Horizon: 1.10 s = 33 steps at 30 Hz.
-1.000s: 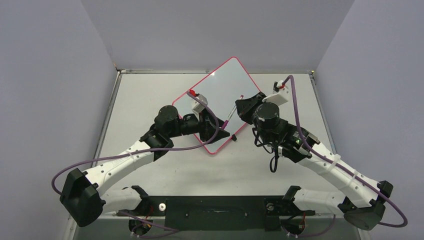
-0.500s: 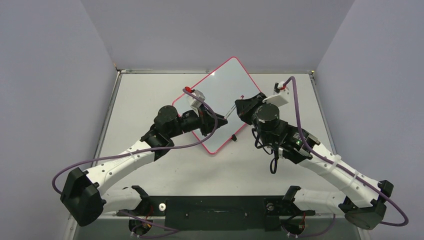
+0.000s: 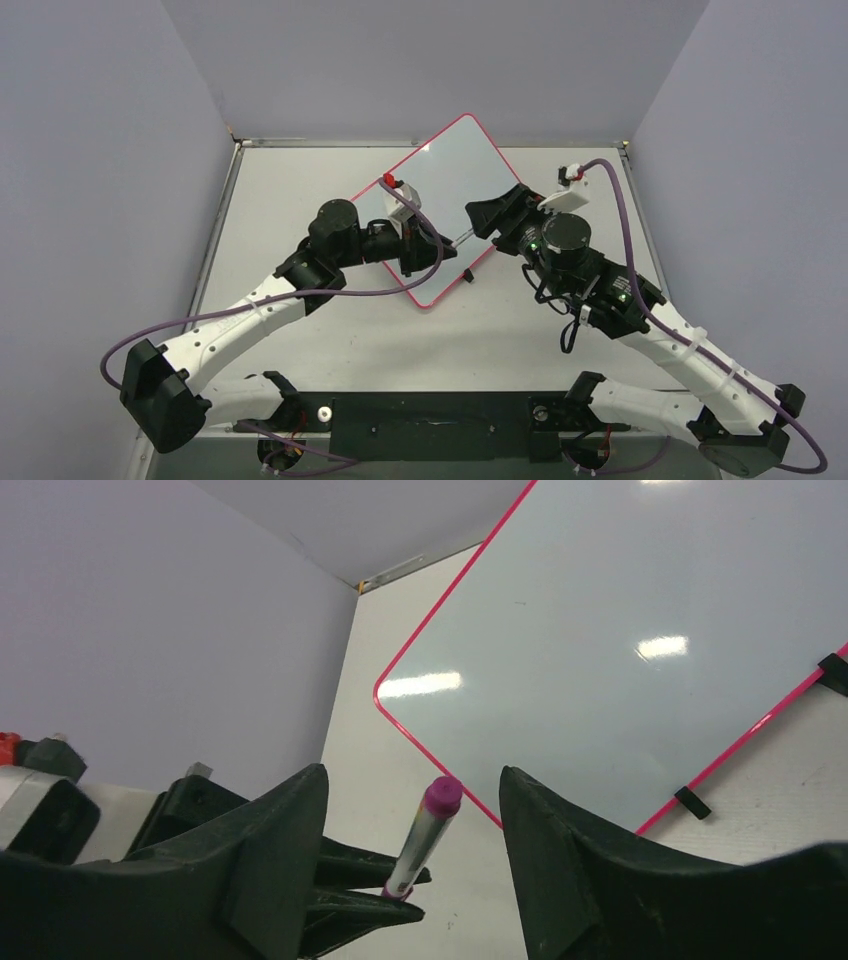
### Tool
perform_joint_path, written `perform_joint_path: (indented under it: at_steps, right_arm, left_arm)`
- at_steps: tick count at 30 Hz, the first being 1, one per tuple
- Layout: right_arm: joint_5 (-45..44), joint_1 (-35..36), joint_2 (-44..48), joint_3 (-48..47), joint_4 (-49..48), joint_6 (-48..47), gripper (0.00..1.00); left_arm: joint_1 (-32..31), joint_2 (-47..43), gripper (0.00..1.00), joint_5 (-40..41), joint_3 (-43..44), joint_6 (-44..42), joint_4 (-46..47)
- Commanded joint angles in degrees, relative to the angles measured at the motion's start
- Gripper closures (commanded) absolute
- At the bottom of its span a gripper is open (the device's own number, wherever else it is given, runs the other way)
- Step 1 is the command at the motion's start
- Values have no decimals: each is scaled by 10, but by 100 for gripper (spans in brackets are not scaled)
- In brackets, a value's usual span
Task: Write a sentence on the whiteboard
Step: Open the whiteboard marker at the center of the board.
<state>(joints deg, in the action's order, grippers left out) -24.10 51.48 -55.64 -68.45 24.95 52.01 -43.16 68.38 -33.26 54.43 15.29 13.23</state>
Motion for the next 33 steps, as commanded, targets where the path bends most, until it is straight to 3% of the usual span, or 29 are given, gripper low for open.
perform_joint_path:
  at_steps: [1,4,10,24,30,33]
  right_arm:
    - [144,-45,10,19,-9,-36,43]
    - [246,-70,8,32,-14,-49,47]
    - [349,-78,17,40,-35,-86,56]
    - [445,-80,24,56,-62,-108,80]
    - [482,-84,30,59,-70,-114,80]
    - [497,-90,37,61,-70,-118,73]
  left_arm:
    - [-3,-19,100,-79,53,-70,-57]
    - [-3,-21,100,-95,68,-86,-72]
    - [-3,-11,100,-117,99,-120,-100]
    - [0,6,100,-132,139,-183,-171]
    - [10,5,100,-138,147,-197,-190]
    - [15,4,100,-143,148,-198,-191]
